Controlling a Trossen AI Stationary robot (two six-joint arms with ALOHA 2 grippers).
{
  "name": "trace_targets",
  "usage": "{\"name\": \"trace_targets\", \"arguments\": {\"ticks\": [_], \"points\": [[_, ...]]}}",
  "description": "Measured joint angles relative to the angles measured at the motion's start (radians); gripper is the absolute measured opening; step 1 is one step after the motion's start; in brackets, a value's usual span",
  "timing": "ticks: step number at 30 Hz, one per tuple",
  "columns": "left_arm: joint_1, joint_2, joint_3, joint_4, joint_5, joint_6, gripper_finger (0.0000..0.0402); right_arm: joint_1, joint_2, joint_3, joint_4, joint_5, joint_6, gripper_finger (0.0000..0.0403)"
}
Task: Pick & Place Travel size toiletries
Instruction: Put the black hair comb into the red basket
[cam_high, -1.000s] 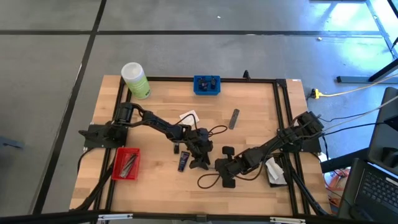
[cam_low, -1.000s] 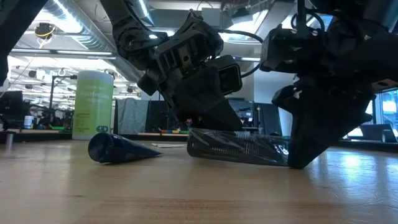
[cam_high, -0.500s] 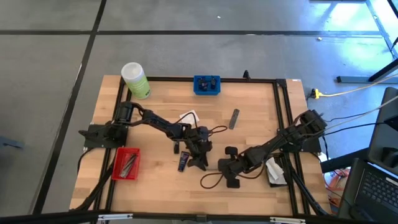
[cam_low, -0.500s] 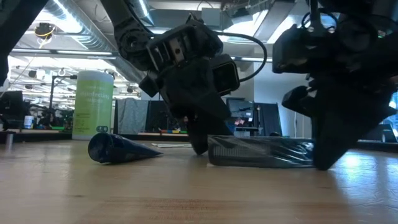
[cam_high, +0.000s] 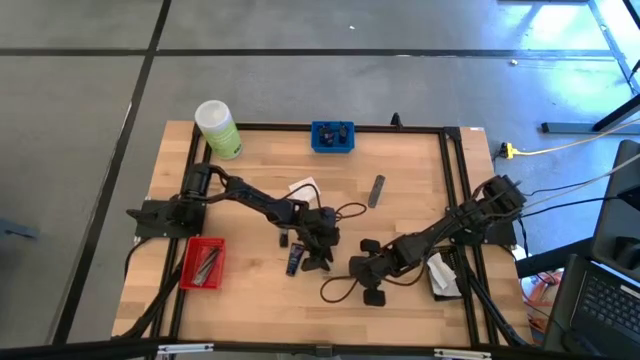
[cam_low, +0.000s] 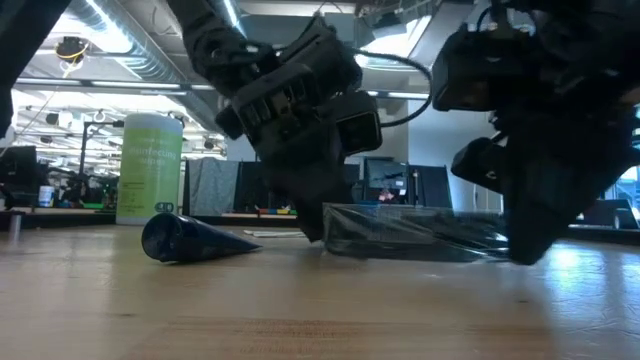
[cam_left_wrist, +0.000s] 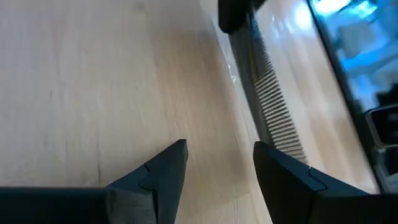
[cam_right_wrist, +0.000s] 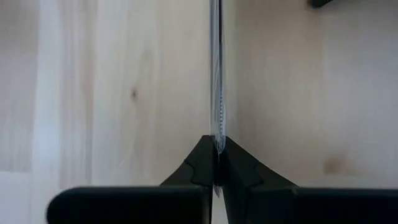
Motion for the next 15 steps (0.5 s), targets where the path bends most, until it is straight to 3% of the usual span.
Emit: {"name": "trace_targets", "arguments": {"ticks": [6,11,15], "points": [[-0.025,0.005,0.11,-0.207,0.056,0.072,0.0187,-0.009,-0.002,0.001,0.003,-0.015,0.0,0.0013],[-0.026,0.004,0.199,-0.37,-0.004,0.144,0.0187,-0.003,-0.002,0.003,0.005,-0.024,0.001,0.0013],[-0.017,0.004,0.246,-0.407,0.001,0.148,0.0187,-0.002,-0.002,0.003,0.005,-0.021,0.0,0.0012]]}}
